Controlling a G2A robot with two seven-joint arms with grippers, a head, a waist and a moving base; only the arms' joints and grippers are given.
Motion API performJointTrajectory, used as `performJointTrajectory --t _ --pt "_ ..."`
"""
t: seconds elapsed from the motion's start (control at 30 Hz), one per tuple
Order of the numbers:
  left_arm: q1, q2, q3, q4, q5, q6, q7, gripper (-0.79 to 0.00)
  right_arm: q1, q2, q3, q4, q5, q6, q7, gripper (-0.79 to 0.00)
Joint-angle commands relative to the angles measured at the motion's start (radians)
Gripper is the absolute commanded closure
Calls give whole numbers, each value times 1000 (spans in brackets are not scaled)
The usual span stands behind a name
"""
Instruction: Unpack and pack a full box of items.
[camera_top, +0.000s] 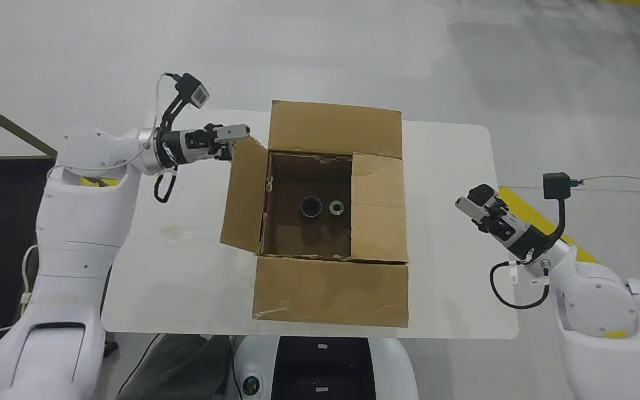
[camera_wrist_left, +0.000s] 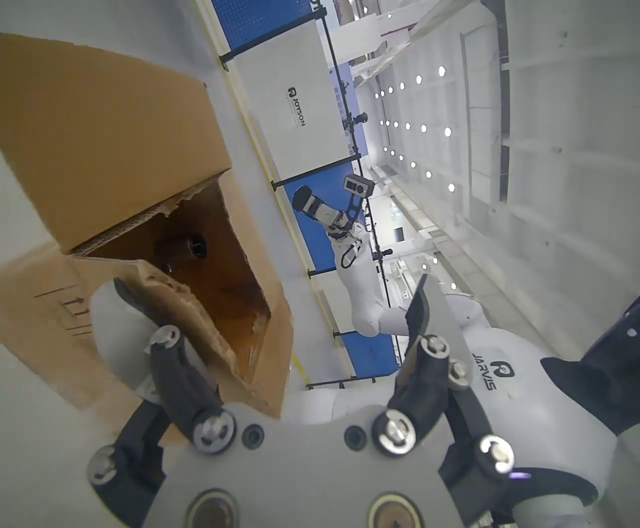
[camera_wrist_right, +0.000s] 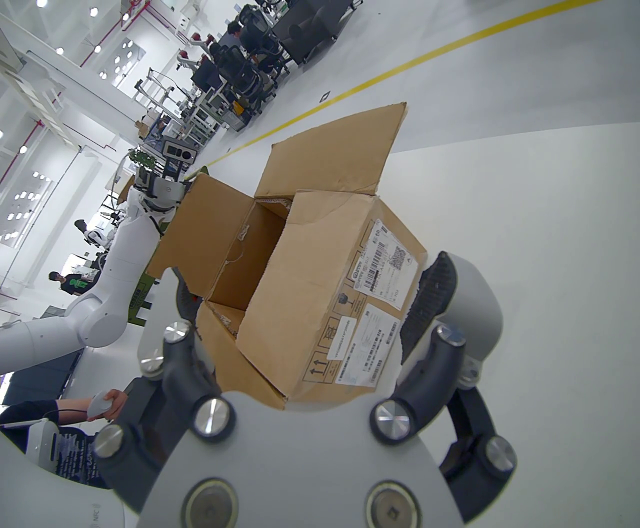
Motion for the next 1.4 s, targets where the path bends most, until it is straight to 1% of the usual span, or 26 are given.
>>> performJointTrajectory --t 0.0,0.27,0.53,0.9,1.13,1.37 --pt "-11 -3 16 -8 -16 13 -2 -785 0 0 0 0 0 0 0 -785" --pt "-46 -17 99 -54 -11 43 31 -785 0 0 0 0 0 0 0 -785" --pt "-50 -30 177 -91 33 52 76 -785 0 0 0 0 0 0 0 -785" --pt "-17 -34 222 -100 116 52 142 -785 0 0 0 0 0 0 0 -785" --pt "-18 -38 253 -89 165 64 158 -785 0 0 0 0 0 0 0 -785" --pt "-15 -37 260 -104 242 42 209 -785 0 0 0 0 0 0 0 -785"
